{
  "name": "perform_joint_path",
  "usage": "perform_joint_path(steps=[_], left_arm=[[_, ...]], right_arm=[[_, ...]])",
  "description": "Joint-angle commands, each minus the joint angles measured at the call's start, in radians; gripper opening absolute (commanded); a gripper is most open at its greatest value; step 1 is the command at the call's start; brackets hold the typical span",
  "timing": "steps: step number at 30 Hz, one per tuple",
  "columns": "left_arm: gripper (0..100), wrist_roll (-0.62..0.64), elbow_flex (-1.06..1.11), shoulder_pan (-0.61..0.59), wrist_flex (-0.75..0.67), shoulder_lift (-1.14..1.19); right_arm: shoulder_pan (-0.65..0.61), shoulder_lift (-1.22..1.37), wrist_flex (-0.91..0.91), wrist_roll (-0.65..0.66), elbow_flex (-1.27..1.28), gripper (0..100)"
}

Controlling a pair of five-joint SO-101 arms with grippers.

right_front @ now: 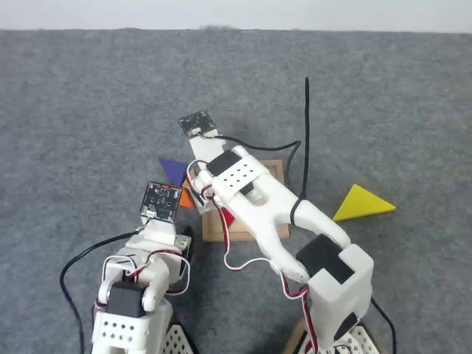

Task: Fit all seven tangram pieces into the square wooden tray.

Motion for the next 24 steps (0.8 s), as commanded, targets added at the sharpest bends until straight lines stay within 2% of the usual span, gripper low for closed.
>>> perform_joint_path(steps=[1,8,12,15,17,24], left_arm=[[11,-0.005,-0.005,0.005,0.002,-0.014],[11,-0.005,-0.005,0.002,0.002,-0.014],[11,-0.005,-0.005,0.003,0.002,-0.014],[11,-0.005,-0.005,0.005,0.002,-0.014],[11,-0.005,-0.005,0.005,0.002,-0.014],[11,-0.005,-0.005,0.005,0.002,-0.014]], right_arm=[[0.01,-0.031,-0.018,0.026,-0.055,32.9],[0.097,-0.275,-0.012,0.029,0.058,22.4],[0.157,-0.473,-0.065,0.121,0.218,16.7],[0.228,-0.57,-0.134,0.18,0.361,7.4],[0.268,-0.584,-0.183,0.195,0.43,0.2],[0.278,-0.466,-0.219,0.198,0.489,0.7]])
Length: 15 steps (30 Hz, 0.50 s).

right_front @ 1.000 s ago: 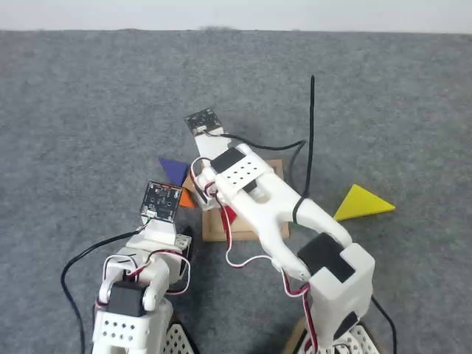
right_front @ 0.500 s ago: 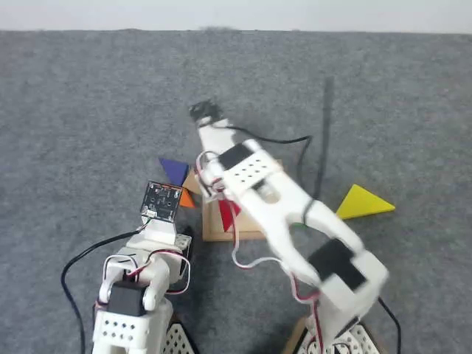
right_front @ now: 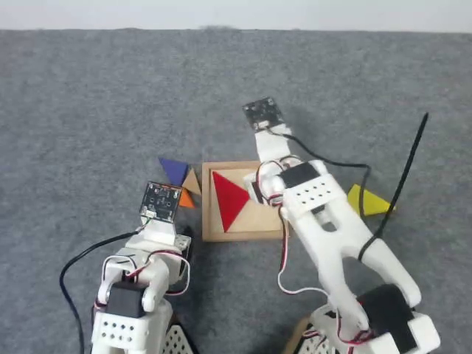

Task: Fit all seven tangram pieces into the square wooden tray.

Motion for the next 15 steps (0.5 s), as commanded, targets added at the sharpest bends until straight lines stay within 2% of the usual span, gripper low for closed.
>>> perform_joint_path(steps=[1,9,15], left_arm=[[11,-0.005,-0.005,0.005,0.002,-0.014],[11,-0.005,-0.005,0.005,0.002,-0.014],[11,-0.005,-0.005,0.005,0.002,-0.014]], right_arm=[[0.016,0.048,-0.027,0.015,-0.009,0.7],[-0.122,0.159,-0.042,0.018,-0.014,0.7],[-0.128,0.182,-0.042,0.048,-0.015,0.7]])
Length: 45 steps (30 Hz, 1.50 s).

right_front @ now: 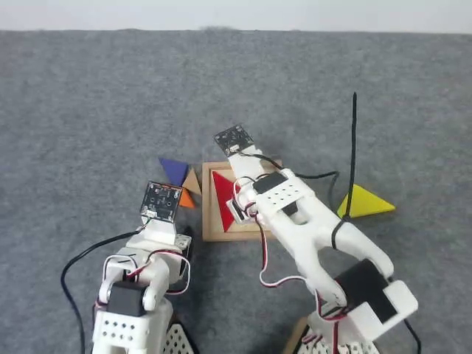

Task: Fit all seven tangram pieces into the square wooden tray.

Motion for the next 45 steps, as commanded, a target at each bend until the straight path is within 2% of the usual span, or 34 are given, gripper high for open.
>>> perform_joint_path(steps=[1,10,18,32,45], left_arm=[[11,-0.005,-0.005,0.005,0.002,-0.014],[11,-0.005,-0.005,0.005,0.002,-0.014],[11,-0.005,-0.005,0.005,0.002,-0.014],[11,-0.005,-0.005,0.0,0.002,-0.014],[11,-0.005,-0.005,0.002,0.002,-0.014]], right_arm=[[-0.012,0.001,-0.019,0.025,-0.017,0.7],[-0.127,0.101,-0.013,0.031,-0.101,0.7],[-0.145,0.097,-0.008,0.032,-0.138,0.7],[0.05,-0.205,-0.019,0.032,0.0,0.7],[0.18,-0.028,-0.018,0.005,-0.106,0.9]])
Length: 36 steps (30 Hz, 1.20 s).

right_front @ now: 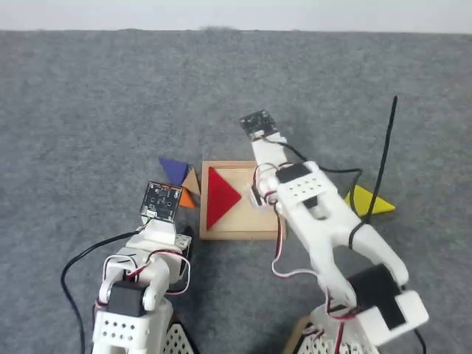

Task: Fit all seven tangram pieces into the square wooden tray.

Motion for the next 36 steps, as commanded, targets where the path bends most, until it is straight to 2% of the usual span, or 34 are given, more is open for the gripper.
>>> perform_joint_path(steps=[1,15,18,25,32,36], left_arm=[[11,-0.005,-0.005,0.002,0.002,-0.014],[11,-0.005,-0.005,0.002,0.002,-0.014],[11,-0.005,-0.005,0.0,0.002,-0.014],[11,-0.005,-0.005,0.005,0.002,-0.014],[11,-0.005,-0.005,0.005,0.002,-0.014],[11,-0.005,-0.005,0.005,0.002,-0.014]], right_arm=[[0.028,0.03,-0.016,-0.008,-0.095,0.9],[0.035,0.185,-0.007,-0.008,-0.176,0.9],[0.071,0.197,0.012,-0.012,-0.172,0.8],[0.179,0.189,0.051,-0.011,-0.17,0.8],[0.174,0.174,0.074,-0.009,-0.176,0.8],[0.14,0.054,0.077,-0.012,-0.157,0.9]])
